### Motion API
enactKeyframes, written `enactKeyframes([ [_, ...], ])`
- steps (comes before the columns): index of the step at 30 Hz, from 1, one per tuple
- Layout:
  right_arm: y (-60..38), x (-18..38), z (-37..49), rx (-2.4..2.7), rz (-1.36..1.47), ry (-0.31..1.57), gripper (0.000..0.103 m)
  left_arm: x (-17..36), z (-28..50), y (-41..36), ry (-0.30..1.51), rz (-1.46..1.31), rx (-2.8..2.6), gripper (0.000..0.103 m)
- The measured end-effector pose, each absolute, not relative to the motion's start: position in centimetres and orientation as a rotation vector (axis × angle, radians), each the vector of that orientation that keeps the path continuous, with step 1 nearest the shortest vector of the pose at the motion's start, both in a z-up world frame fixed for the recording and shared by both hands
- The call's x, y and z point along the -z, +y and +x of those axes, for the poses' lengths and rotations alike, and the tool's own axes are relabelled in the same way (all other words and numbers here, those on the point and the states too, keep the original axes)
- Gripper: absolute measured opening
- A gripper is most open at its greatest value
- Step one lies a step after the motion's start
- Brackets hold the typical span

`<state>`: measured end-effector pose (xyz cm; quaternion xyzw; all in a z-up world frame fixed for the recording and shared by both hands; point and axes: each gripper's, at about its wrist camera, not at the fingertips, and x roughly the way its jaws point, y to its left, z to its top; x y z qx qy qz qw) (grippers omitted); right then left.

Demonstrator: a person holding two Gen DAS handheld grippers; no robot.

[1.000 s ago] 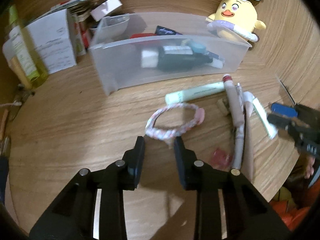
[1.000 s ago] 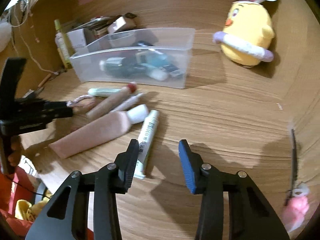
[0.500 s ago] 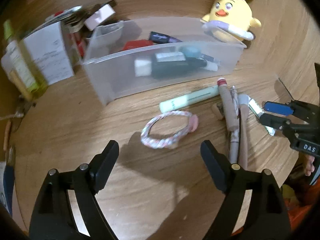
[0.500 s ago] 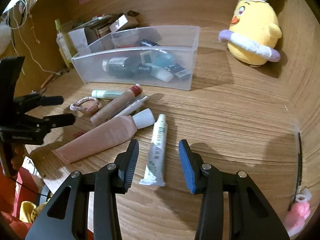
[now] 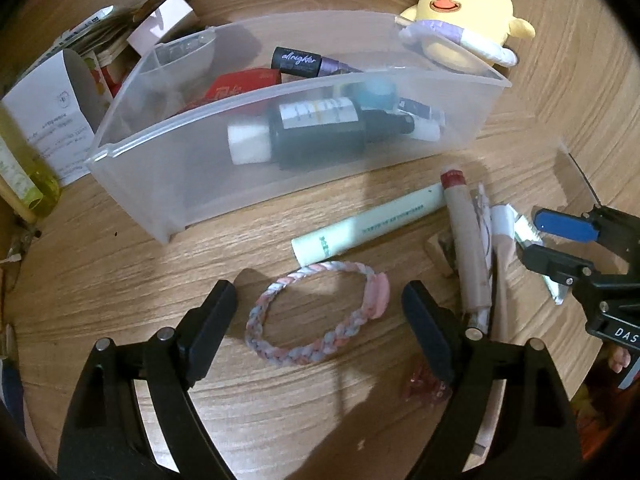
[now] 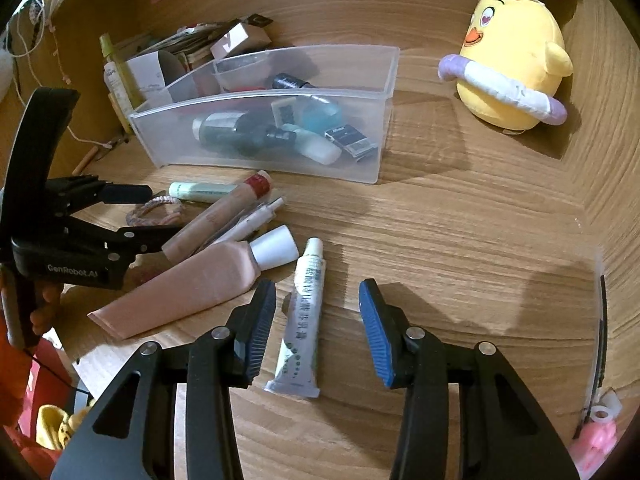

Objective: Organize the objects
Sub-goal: 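Grasp the braided bracelet with the left tool while the right tool grasps the toothpaste tube, then carry the bracelet and toothpaste tube into the clear box, open both tools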

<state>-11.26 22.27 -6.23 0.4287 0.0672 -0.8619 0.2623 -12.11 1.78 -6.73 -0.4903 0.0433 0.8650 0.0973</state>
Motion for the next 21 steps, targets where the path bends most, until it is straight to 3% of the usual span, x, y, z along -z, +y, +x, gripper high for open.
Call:
enactKeyframes([
  [3,22.2,6.3,-11.2,2.342,1.147,0.196,0.038,6.7,-12.1,1.6,0.120,-1.434,-2.578,0.082],
  [5,22.2,6.4,-11.2,2.362,1.132,0.217,0.023,6.7,-11.9,1.5,0.129,-1.410,-2.605,0.073],
  [7,22.4,6.4,-11.1,2.366,1.127,0.221,0.015,6.5,-11.7,1.2,0.124,-1.390,-2.618,0.055],
  [8,22.6,6.4,-11.2,2.369,1.126,0.209,0.015,6.4,-11.5,1.1,0.124,-1.381,-2.622,0.050],
  [10,22.8,6.4,-11.2,2.374,1.124,0.193,0.015,6.3,-11.1,0.8,0.127,-1.367,-2.633,0.029],
  [12,23.2,6.3,-11.2,2.390,1.119,0.174,0.015,6.2,-10.6,0.5,0.119,-1.365,-2.641,0.018],
  [21,24.1,4.2,-10.9,2.423,1.047,0.076,0.015,4.7,-7.9,-1.7,0.009,-1.308,-2.724,0.014],
])
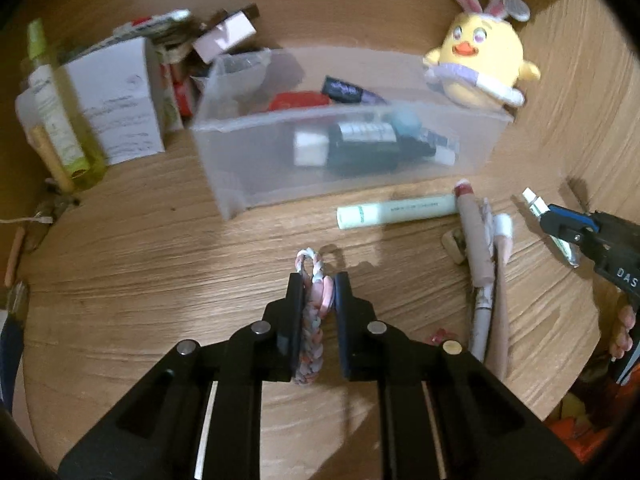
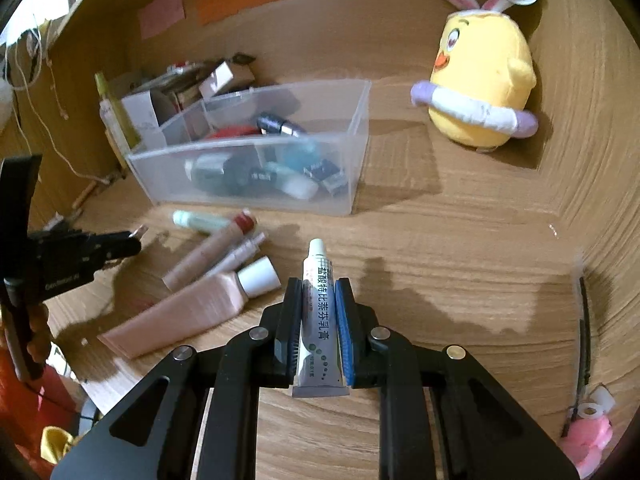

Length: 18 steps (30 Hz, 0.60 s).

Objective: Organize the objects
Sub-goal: 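Carry the bracelet and toothpaste tube into the clear box, open both tools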

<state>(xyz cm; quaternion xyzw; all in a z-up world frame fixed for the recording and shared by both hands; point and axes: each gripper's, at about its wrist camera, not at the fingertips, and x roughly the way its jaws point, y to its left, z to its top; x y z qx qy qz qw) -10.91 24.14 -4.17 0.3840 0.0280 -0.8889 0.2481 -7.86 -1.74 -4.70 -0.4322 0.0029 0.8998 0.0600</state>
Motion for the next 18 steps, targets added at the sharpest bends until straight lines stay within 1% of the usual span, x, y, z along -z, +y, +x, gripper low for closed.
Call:
enactKeyframes([
  [8,23.4,1.4,-11.3,2.423,0.944,0.028,0.015,0.8,-7.1,-2.1,-0.034,-1.147,-2.800,0.014],
  [18,20.3,-2.5,-13.9,2.431,0.820,0.036,0.015,-2.7,-8.0,-2.0,-0.065,-0.999,-2.866,0.014],
])
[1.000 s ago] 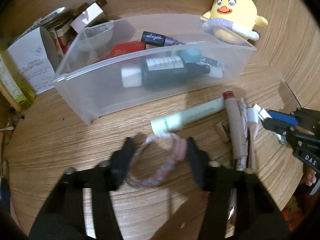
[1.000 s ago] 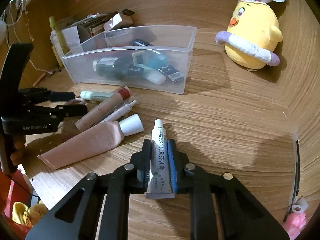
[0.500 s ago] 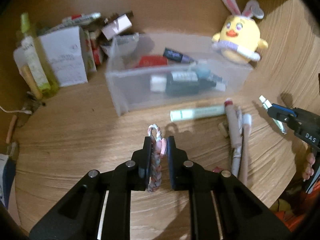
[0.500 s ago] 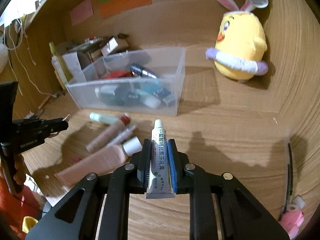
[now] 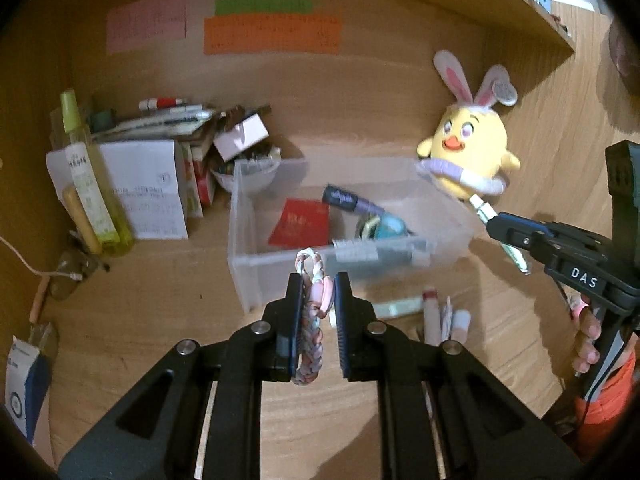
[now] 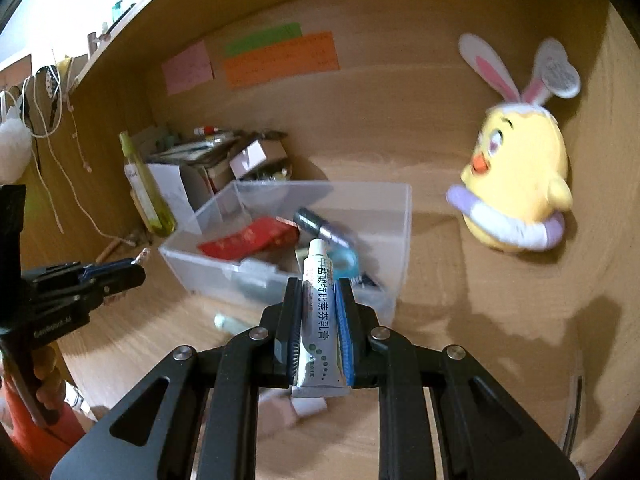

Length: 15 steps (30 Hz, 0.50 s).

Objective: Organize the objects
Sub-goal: 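Carry the bracelet and toothpaste tube into the clear box, open both tools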

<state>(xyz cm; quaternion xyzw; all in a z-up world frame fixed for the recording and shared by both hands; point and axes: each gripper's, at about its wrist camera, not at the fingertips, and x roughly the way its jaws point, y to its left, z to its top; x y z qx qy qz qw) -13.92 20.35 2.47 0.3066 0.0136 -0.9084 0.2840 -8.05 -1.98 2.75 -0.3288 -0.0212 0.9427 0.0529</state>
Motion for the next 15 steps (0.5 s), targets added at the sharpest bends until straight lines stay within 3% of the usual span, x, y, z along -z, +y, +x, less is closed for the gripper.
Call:
enactKeyframes([
  [15,17.4,-5.6,-20.1,2.438,0.802,0.060,0.015,-5.1,-14.9,-2.7,-0.096,-0.988,-2.862,0.014],
])
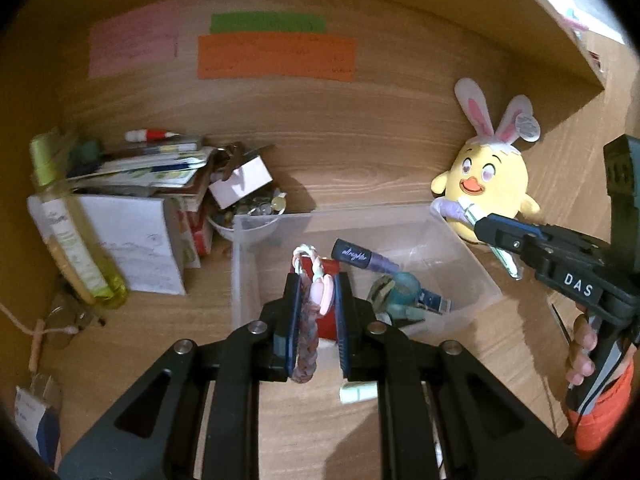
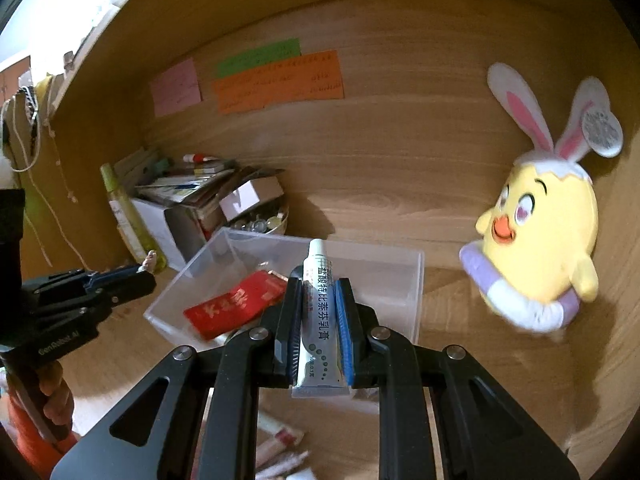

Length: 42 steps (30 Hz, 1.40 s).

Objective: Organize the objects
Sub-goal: 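Carry the bracelet and toothpaste tube into the clear box, open both tools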

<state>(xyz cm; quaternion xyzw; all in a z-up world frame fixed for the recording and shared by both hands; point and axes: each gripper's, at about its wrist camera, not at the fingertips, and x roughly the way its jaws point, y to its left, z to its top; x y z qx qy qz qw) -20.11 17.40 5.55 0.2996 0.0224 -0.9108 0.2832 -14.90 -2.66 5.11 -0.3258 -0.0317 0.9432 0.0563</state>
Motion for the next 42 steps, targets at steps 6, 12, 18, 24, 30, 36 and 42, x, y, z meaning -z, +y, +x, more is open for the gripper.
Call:
enactKeyframes([
  [6,16.0,-4.4,-21.7,2.437,0.849,0.123,0.015,-3.8,-18.6,-2.1,-0.137,-1.086,-2.777,0.014],
  [12,15.0,-1.9,-23.2,2.415,0.936,0.207,0.015,-2.0,-20.9,-1.2,-0.137,-1.167,-2.729,0.014],
  [18,14.2,0.4,-24.2,2.390,1.013,0.282,0.015,-0.8,-21.2,-0.6,-0.116,-1.204,-2.698,0.016],
  [24,13.5,1.8,-24.4,2.378,1.050,0.340,0.015,-1.0,-20.7,-0.7,-0.103,-1.189,-2.712,0.044],
  [30,13.4,1.5,-24.2,2.392,1.044,0.370,0.027,-1.9,-19.4,-1.0,-0.104,-1.147,-2.742,0.065],
  [36,13.9,0.2,-23.0,2.410,1.014,0.359,0.037,-3.4,-17.6,-1.4,-0.115,-1.105,-2.768,0.077],
  [42,14.8,-1.3,-20.8,2.439,0.965,0.342,0.057,-4.5,-15.0,-2.2,-0.142,-1.065,-2.794,0.091],
])
